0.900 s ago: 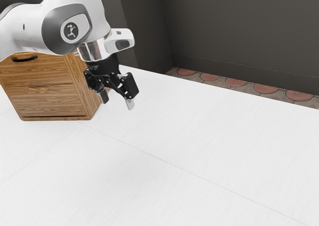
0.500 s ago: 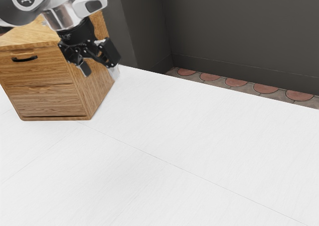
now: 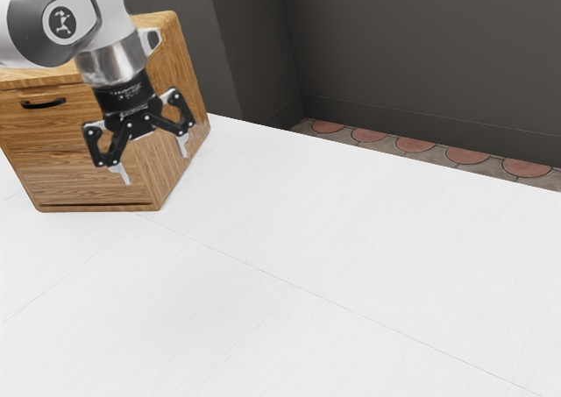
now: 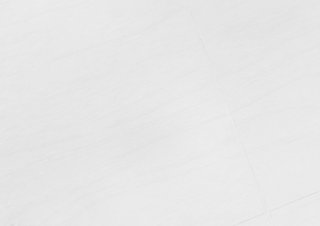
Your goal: Pull the drawer handle with one arm to open the drawer
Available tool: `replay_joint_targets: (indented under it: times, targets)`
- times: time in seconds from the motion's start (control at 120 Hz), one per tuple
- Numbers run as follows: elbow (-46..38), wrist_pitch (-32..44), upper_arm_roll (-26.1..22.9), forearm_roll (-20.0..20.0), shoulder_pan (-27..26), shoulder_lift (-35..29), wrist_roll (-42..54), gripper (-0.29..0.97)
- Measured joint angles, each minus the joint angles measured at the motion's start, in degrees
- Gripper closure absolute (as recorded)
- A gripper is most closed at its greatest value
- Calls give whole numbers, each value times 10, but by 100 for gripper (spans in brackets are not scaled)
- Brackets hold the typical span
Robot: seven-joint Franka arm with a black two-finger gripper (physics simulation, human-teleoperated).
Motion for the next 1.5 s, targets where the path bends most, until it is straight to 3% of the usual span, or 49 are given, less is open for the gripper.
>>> replay_joint_targets:
  times: [0.525,0.65,1.008,1.5]
  targets:
    - [2,7,10,-4,224,7,-242,0]
    - [2,13,10,-2,225,8,-274,0]
    - [2,47,10,23,154,10,-337,0]
    - [-8,91,28,37,266,10,-380,0]
